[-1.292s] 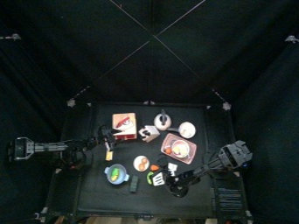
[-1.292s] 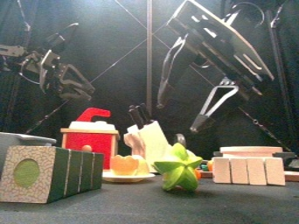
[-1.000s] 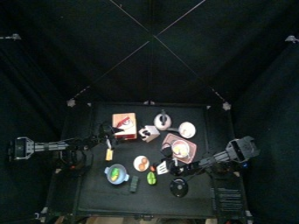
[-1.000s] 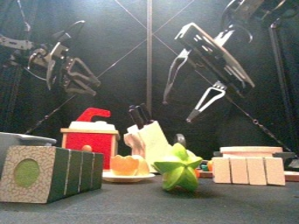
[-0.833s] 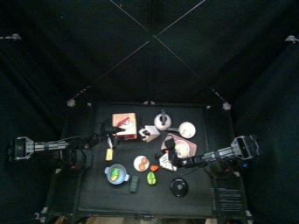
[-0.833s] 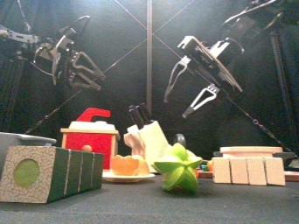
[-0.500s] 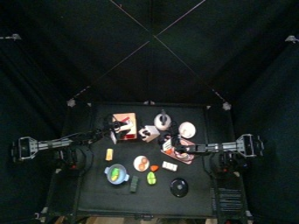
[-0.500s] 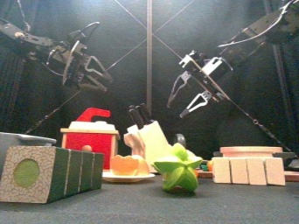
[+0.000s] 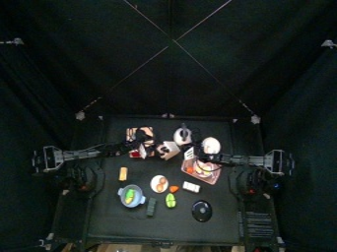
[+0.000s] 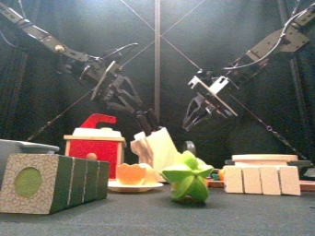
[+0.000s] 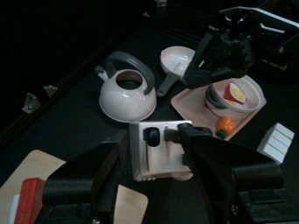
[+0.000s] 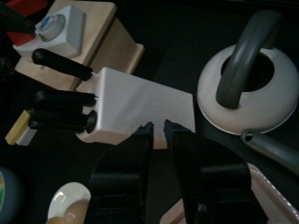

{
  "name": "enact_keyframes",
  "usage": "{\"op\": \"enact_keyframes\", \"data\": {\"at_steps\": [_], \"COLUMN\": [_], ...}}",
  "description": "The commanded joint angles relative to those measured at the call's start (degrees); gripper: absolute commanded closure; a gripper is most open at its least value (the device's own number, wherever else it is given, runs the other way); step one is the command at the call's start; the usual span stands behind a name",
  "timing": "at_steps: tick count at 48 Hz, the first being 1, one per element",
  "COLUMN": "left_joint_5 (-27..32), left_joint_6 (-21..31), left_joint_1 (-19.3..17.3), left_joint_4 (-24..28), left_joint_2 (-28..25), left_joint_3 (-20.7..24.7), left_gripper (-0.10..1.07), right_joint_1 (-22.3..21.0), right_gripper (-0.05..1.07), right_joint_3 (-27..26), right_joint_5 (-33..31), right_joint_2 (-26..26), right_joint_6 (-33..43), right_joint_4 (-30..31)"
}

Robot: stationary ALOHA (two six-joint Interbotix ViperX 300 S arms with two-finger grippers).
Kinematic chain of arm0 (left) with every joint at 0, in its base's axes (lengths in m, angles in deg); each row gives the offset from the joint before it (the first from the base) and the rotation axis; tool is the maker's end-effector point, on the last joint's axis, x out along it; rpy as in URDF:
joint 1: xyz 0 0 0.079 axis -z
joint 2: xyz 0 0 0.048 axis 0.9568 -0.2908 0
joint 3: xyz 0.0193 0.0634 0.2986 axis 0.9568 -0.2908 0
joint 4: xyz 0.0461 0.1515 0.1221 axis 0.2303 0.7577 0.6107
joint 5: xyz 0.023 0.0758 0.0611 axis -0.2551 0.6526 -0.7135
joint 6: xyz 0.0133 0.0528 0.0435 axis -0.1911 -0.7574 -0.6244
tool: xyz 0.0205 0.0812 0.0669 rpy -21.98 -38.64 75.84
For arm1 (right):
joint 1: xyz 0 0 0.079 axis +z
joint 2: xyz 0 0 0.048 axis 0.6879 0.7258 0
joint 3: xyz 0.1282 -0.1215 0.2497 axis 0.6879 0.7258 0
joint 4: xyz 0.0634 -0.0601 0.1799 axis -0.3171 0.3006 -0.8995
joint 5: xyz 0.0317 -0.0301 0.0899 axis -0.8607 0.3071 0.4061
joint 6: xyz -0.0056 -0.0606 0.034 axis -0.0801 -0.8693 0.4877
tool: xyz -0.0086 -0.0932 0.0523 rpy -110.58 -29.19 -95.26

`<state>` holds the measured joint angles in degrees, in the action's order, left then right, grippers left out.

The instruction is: Grab cleaver

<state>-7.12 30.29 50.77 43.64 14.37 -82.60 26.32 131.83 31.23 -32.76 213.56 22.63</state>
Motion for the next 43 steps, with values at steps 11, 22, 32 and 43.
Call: {"op": "enact_keyframes", "data": {"at_steps": [11,22,32,43], "left_joint_5": [-0.1,-0.2,-0.4,-0.4], "left_joint_6": [0.0,0.0,0.0,0.0], "left_joint_1": [-0.4,-1.0,-1.0,-0.7], "left_joint_4": [0.1,0.1,0.2,0.1], "left_joint_2": [-4.3,-6.3,-6.7,-6.8], "left_joint_3": [3.9,4.1,4.7,4.7], "left_gripper": [0.11,0.12,0.22,0.43], "right_joint_1": [-0.6,-0.6,-0.6,-0.5], "right_gripper": [0.42,0.42,0.42,0.42], "right_joint_3": [-2.4,-3.4,-3.6,-3.6], "right_joint_5": [0.7,1.1,1.1,1.3], "right_joint_2": [2.5,4.4,5.1,5.4], "right_joint_6": [0.3,0.3,0.3,0.3], "right_joint_4": [1.7,1.6,1.4,1.3]}}
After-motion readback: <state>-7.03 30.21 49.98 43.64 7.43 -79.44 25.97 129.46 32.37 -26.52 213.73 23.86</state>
